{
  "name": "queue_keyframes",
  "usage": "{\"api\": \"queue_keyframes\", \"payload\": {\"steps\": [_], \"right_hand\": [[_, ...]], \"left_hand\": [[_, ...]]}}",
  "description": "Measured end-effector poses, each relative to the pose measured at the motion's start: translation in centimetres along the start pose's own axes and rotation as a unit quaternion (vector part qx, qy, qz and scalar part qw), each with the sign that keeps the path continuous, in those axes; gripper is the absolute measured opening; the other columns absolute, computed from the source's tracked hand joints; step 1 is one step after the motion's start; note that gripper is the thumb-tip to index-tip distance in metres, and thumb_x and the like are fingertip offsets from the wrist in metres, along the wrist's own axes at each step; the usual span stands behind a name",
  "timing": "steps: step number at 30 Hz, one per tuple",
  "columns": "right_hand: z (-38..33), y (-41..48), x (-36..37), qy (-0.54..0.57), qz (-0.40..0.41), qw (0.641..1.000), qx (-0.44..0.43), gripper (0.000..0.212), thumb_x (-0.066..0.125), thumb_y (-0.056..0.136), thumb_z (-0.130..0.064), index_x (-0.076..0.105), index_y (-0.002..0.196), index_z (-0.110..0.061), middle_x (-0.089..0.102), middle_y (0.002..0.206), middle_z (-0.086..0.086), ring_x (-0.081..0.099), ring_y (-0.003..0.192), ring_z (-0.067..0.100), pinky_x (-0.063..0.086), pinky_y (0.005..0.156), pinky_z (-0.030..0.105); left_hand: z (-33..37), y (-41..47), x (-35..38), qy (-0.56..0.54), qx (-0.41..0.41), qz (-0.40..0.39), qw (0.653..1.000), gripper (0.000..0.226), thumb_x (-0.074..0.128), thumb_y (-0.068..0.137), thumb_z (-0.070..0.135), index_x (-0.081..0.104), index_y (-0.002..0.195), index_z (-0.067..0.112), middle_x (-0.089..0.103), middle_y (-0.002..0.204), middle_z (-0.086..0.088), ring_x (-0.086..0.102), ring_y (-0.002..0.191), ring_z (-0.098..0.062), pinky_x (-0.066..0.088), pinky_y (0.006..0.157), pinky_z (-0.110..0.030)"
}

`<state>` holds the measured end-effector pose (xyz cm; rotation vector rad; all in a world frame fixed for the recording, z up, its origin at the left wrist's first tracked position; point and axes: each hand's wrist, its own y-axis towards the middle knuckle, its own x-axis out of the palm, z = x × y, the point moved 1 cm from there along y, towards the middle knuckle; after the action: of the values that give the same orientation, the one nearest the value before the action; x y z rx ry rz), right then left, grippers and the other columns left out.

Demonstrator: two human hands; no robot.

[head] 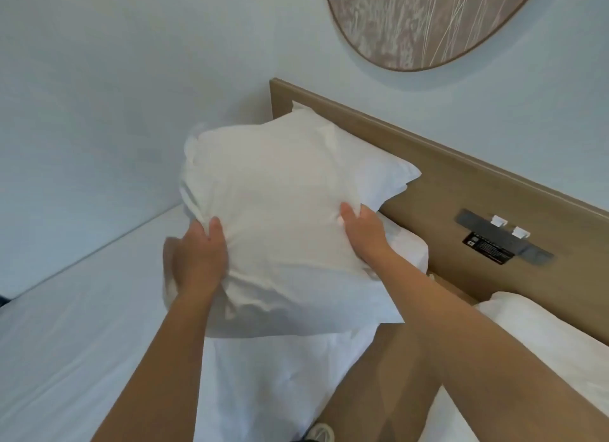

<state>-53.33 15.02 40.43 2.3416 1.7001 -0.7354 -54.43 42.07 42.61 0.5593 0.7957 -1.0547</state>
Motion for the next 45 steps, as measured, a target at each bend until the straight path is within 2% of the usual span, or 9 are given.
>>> {"api": "queue_keyframes", "payload": {"steps": [2,4,8,13,20,28,33,40,45], "right_hand": [[3.5,0.6,1.8,-0.167,-0.098,0.978,0.073,0.046,0.037,0.100,-0.048,0.044,0.131,-0.014,0.053,0.127,0.011,0.050,0.121,0.033,0.039,0.090,0.037],[7.0,0.1,2.0,-0.290,-0.131,0.940,0.124,0.060,0.032,0.100,-0.052,0.021,0.150,-0.020,0.035,0.148,0.012,0.037,0.133,0.035,0.031,0.106,0.047],[10.8,-1.5,-0.3,-0.401,-0.115,0.902,0.107,0.064,0.022,0.101,-0.057,0.003,0.155,-0.029,0.010,0.162,0.007,0.008,0.148,0.036,0.013,0.115,0.059],[13.9,-0.9,-6.2,-0.430,-0.062,0.893,0.117,0.066,0.019,0.099,-0.062,0.001,0.155,-0.032,0.005,0.164,0.004,0.003,0.150,0.032,0.008,0.116,0.058],[21.3,-1.3,-18.5,-0.386,0.020,0.902,0.191,0.064,0.026,0.100,-0.057,0.006,0.155,-0.032,0.007,0.164,0.003,0.003,0.150,0.032,0.009,0.118,0.059],[30.8,-5.7,-33.7,-0.353,0.091,0.880,0.305,0.063,0.026,0.100,-0.056,0.010,0.154,-0.029,0.017,0.160,0.003,0.017,0.147,0.032,0.021,0.115,0.058],[37.6,-9.0,-40.5,-0.258,0.142,0.861,0.416,0.062,0.030,0.101,-0.051,0.008,0.155,-0.029,0.014,0.162,0.003,0.009,0.149,0.029,0.017,0.116,0.055],[50.4,-12.0,-46.1,-0.119,0.199,0.775,0.587,0.066,0.032,0.100,-0.052,0.006,0.156,-0.028,0.011,0.163,0.004,0.008,0.150,0.029,0.017,0.116,0.057],[62.4,-10.0,-45.3,0.036,0.225,0.706,0.670,0.076,0.043,0.095,-0.057,0.002,0.154,-0.032,0.010,0.162,0.000,0.011,0.148,0.032,0.030,0.108,0.061]], "left_hand": [[-3.7,-0.1,2.5,0.114,-0.088,-0.133,0.981,0.062,0.037,0.098,0.051,0.037,0.136,0.002,0.048,0.135,-0.024,0.046,0.124,-0.041,0.033,0.104,-0.045],[-6.1,-0.6,4.8,0.191,-0.128,-0.212,0.950,0.075,0.038,0.094,0.059,0.021,0.147,0.008,0.029,0.150,-0.019,0.036,0.133,-0.040,0.029,0.109,-0.051],[-4.8,-2.3,8.3,0.253,-0.037,-0.241,0.936,0.075,0.033,0.096,0.058,0.009,0.153,0.016,0.014,0.159,-0.012,0.025,0.140,-0.036,0.025,0.111,-0.054],[2.5,-3.5,13.5,0.277,0.075,-0.263,0.921,0.072,0.032,0.097,0.056,0.010,0.153,0.017,0.014,0.159,-0.010,0.022,0.143,-0.034,0.022,0.111,-0.056],[16.1,-9.4,23.3,0.266,0.227,-0.267,0.898,0.065,0.038,0.095,0.053,0.022,0.148,0.018,0.034,0.147,-0.008,0.037,0.133,-0.030,0.029,0.106,-0.055],[30.0,-21.1,33.4,0.290,0.362,-0.329,0.823,0.067,0.031,0.097,0.056,0.017,0.151,0.020,0.024,0.157,-0.007,0.029,0.140,-0.031,0.022,0.111,-0.057],[38.4,-28.7,41.5,0.315,0.471,-0.372,0.735,0.063,0.035,0.095,0.057,0.026,0.148,0.022,0.031,0.153,-0.007,0.030,0.140,-0.031,0.023,0.111,-0.060],[47.4,-43.1,57.5,0.380,0.640,-0.432,0.509,0.067,0.035,0.096,0.054,0.017,0.152,0.021,0.026,0.155,-0.006,0.027,0.141,-0.030,0.015,0.114,-0.060],[47.2,-52.4,71.6,0.392,0.641,-0.516,0.412,0.063,0.041,0.094,0.052,0.027,0.146,0.020,0.040,0.144,-0.003,0.039,0.131,-0.026,0.028,0.107,-0.046]]}}
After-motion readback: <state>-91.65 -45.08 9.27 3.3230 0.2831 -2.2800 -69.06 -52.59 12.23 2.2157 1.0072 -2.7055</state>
